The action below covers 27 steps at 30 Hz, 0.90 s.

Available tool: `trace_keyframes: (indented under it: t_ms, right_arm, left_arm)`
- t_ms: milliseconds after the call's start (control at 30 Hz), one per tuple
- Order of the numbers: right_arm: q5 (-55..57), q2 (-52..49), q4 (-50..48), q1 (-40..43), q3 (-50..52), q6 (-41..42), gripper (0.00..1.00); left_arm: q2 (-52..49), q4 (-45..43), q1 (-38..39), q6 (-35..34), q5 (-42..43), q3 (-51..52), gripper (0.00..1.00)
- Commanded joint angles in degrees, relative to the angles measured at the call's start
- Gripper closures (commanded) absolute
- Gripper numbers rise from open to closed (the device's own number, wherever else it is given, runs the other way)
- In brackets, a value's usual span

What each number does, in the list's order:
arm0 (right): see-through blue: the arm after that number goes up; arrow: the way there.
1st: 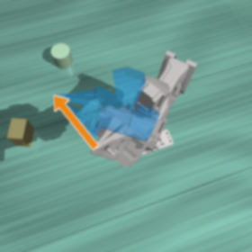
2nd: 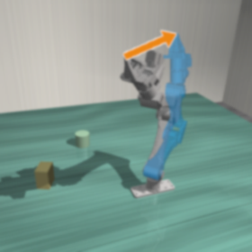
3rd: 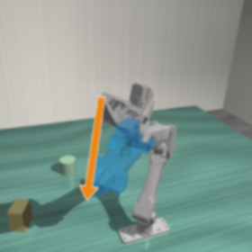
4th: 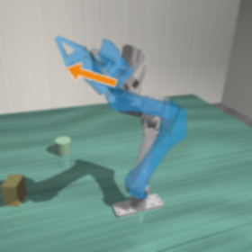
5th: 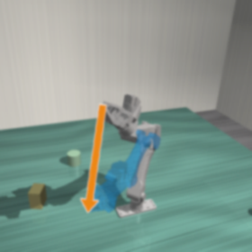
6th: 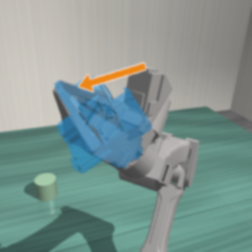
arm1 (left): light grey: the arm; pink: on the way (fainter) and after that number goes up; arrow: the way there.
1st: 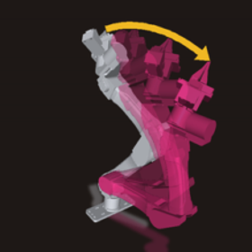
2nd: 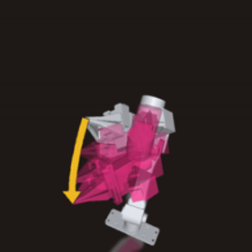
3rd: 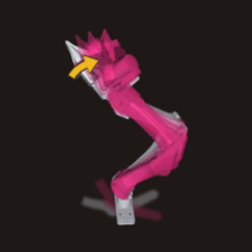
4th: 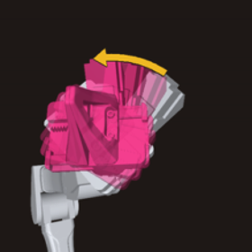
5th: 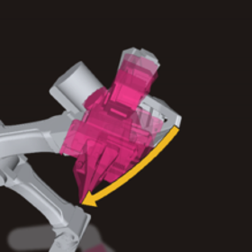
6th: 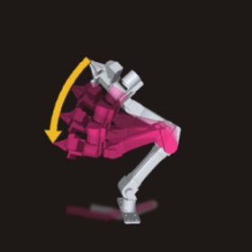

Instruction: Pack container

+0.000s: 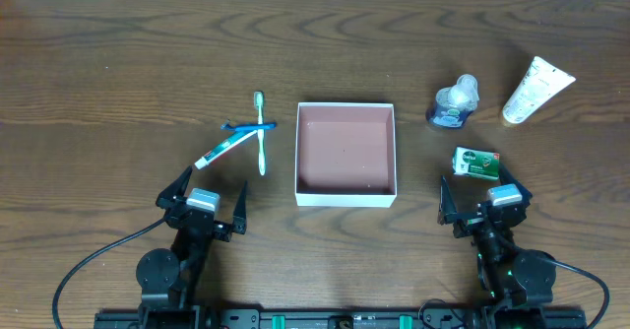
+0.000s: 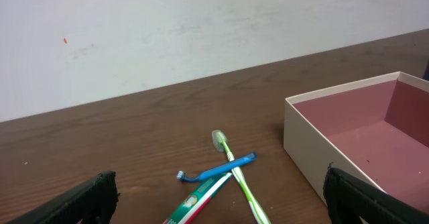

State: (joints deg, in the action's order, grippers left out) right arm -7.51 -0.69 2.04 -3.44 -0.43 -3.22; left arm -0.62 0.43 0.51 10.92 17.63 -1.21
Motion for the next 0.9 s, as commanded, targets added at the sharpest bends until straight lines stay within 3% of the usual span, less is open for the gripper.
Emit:
trace_keyframes:
  t_ms: [0, 167, 400, 667, 867]
  right_arm:
    - [-1.8, 0.4, -2.9, 0.3, 0.1, 0.4, 0.01]
    - [-15.5, 0.3, -8.5, 0.3, -0.9, 1.1, 0.01]
    - [-16.3, -9.0, 0.1, 0.3, -16.6, 0.4, 0.01]
    - [-17.8, -46.2, 26.1, 0.7, -57.5, -3.8, 0.01]
    - [-23.9, -69.5, 41.6, 0.7, -83.8, -0.5, 0.01]
  left_arm:
    - [0.4, 2.1, -0.2, -0.1, 0.1, 1.0, 0.02]
    - [0.4, 2.1, -0.2, -0.1, 0.1, 1.0, 0.02]
    - [0.4, 2.1, -0.2, -0.1, 0.1, 1.0, 0.02]
    - [0.4, 2.1, -0.2, -0.1, 0.1, 1.0, 0.02]
    - [0.4, 2.1, -0.2, -0.1, 0.1, 1.0, 0.02]
